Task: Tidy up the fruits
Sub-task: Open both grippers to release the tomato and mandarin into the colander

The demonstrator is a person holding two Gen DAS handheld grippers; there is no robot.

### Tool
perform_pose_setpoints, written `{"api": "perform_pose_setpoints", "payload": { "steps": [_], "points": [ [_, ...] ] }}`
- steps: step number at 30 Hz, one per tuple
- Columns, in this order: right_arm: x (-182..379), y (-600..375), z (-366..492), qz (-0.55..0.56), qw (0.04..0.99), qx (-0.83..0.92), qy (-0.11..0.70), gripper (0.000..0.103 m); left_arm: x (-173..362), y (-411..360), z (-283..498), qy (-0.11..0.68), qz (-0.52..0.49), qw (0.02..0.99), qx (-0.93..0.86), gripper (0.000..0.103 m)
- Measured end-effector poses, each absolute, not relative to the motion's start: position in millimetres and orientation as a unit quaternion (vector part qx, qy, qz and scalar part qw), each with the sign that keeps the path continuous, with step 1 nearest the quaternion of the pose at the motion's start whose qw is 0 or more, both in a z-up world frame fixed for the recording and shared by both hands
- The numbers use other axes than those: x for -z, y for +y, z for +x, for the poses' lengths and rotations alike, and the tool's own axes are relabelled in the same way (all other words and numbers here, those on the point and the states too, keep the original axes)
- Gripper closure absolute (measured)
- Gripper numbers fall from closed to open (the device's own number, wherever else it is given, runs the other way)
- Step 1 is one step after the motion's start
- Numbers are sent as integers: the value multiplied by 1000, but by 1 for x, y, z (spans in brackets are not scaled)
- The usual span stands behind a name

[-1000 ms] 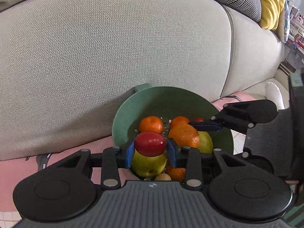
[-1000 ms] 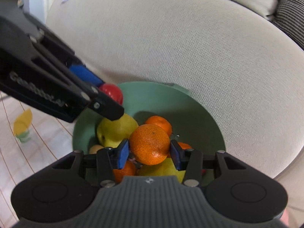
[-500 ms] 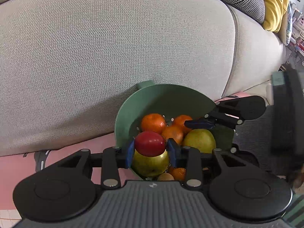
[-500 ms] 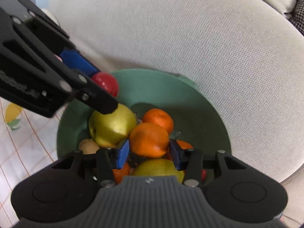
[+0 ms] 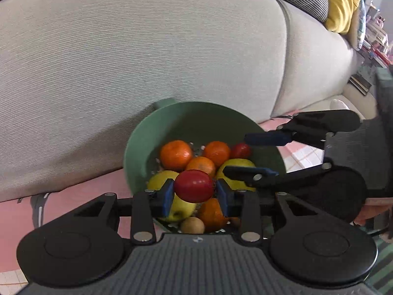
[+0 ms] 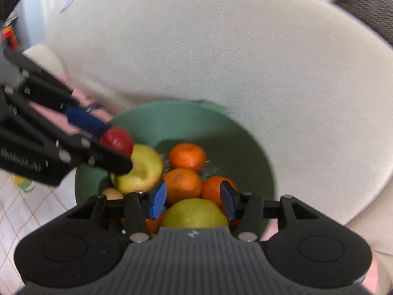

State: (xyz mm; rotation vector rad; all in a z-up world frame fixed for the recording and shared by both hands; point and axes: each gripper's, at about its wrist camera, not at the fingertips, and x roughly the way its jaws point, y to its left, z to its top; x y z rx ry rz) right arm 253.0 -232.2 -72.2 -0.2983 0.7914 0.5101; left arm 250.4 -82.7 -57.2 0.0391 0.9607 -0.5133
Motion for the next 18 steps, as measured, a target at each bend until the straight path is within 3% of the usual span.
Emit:
{"api": "perform_pose_setpoints", "payload": {
  "steps": [4, 18],
  "points": [
    [62, -243, 234, -126, 890, -244, 363, 52, 61, -93, 254, 465, 8, 850, 247, 62],
    [79, -268, 217, -143, 889, -245, 359, 52, 88, -125, 261, 494, 51, 835, 238, 62]
  ]
}}
